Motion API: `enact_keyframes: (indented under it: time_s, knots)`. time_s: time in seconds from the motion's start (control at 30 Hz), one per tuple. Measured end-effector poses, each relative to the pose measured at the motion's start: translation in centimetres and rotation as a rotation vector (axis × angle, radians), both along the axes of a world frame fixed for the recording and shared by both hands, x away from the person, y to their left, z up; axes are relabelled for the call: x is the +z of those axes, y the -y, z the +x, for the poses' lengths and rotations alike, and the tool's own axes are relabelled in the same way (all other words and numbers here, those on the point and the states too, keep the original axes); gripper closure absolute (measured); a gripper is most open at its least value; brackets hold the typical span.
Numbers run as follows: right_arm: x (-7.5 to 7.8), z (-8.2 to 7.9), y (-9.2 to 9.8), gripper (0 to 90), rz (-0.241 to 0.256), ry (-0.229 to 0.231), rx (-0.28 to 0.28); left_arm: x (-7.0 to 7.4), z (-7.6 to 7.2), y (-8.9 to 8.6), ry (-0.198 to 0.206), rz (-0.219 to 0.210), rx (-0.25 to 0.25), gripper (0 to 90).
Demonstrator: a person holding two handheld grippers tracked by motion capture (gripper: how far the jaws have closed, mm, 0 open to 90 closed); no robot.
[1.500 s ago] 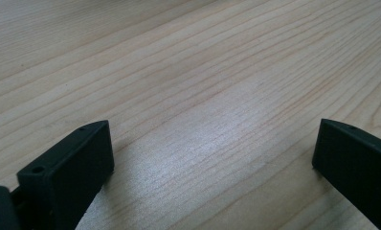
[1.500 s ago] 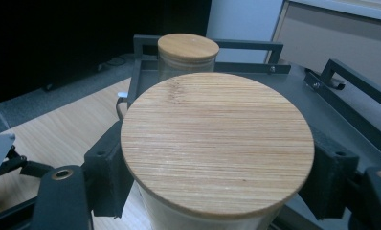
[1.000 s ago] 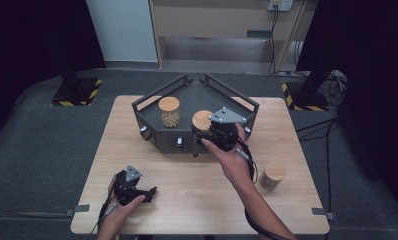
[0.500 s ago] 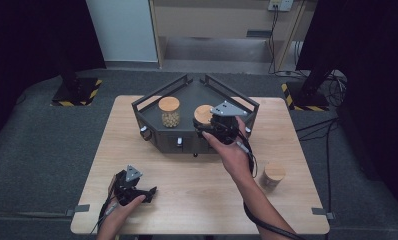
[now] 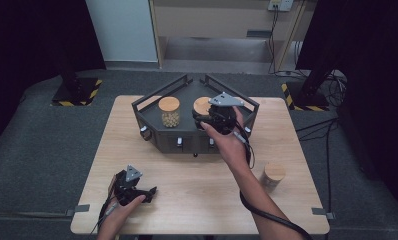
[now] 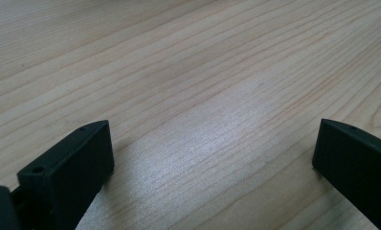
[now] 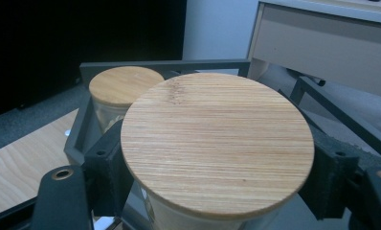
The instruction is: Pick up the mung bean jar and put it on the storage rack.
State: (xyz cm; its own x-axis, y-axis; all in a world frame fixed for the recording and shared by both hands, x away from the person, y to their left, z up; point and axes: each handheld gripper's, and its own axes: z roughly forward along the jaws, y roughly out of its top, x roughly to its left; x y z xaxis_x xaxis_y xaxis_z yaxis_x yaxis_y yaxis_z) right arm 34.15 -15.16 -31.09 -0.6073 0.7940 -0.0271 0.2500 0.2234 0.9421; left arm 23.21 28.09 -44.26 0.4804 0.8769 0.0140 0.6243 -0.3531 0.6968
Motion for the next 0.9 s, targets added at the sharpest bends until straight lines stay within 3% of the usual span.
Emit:
enact_keyframes:
  time_s: [0.9]
  knots:
    - [-0.2, 3.1, -1.5, 25.4, -0.022, -0.020, -0.027, 0.0, 0.0, 0.0, 0.000, 0.000, 0.000, 0.0]
